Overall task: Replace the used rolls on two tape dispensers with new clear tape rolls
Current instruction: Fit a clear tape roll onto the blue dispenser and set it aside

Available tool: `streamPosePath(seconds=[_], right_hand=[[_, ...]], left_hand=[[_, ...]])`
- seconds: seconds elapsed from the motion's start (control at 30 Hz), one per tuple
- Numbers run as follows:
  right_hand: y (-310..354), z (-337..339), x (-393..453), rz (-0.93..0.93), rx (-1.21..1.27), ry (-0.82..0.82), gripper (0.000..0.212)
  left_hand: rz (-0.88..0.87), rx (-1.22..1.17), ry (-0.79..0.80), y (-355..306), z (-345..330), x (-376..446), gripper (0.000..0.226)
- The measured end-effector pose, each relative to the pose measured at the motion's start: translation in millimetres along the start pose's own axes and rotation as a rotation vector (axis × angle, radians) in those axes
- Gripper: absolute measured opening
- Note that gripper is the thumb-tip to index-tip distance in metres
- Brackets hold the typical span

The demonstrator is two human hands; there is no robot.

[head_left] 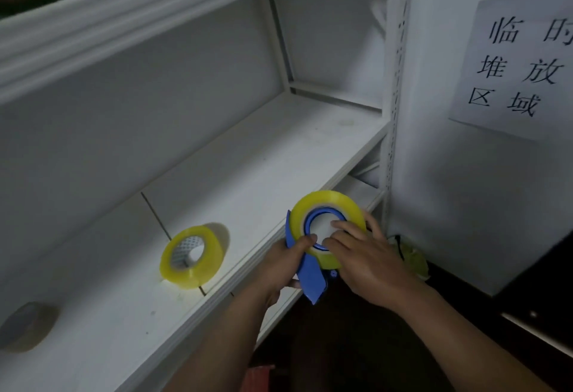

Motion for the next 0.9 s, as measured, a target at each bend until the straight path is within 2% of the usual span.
streamPosePath(seconds=[0.17,0.4,0.53,0.63,0.77,0.9], right_hand=[[-27,6,9,-0.090,0.061,-0.045,0.060],[-61,10,18,-0.192,0.166,-0.092,0.063],[-89,3,42,-0.317,0.366,-0.188,0.067],[-106,-9,75,-0.382,0.551,-0.199,0.079],[-127,-25,126,-0.430,0.674,-0.250,0.093],[-158,-43,163,-0.568,0.773,-0.291,0.085]], left_hand=[[-0.031,0.024,-0.041,-28,-16,23,0.034],[-0.089,-0.121,-0.057,-45,-38,63,0.025],[-0.046,-0.212,-0.046,-53,-35,98,0.032],[-0.049,-0.248,-0.040,-65,-23,131,0.035],[-0.065,-0.279,-0.044,-88,-8,179,0.038],[0.019,-0.401,-0.009,-106,0,220,0.041]])
Point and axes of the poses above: each hand's wrist, its own x-axis towards the middle knuckle, its own z-axis out of the back of the hand, y = z × x, the point moved 1 cm from there along x, towards the middle knuckle, and after that the axes turned 4 degrees about x, right-handed, at the moved point
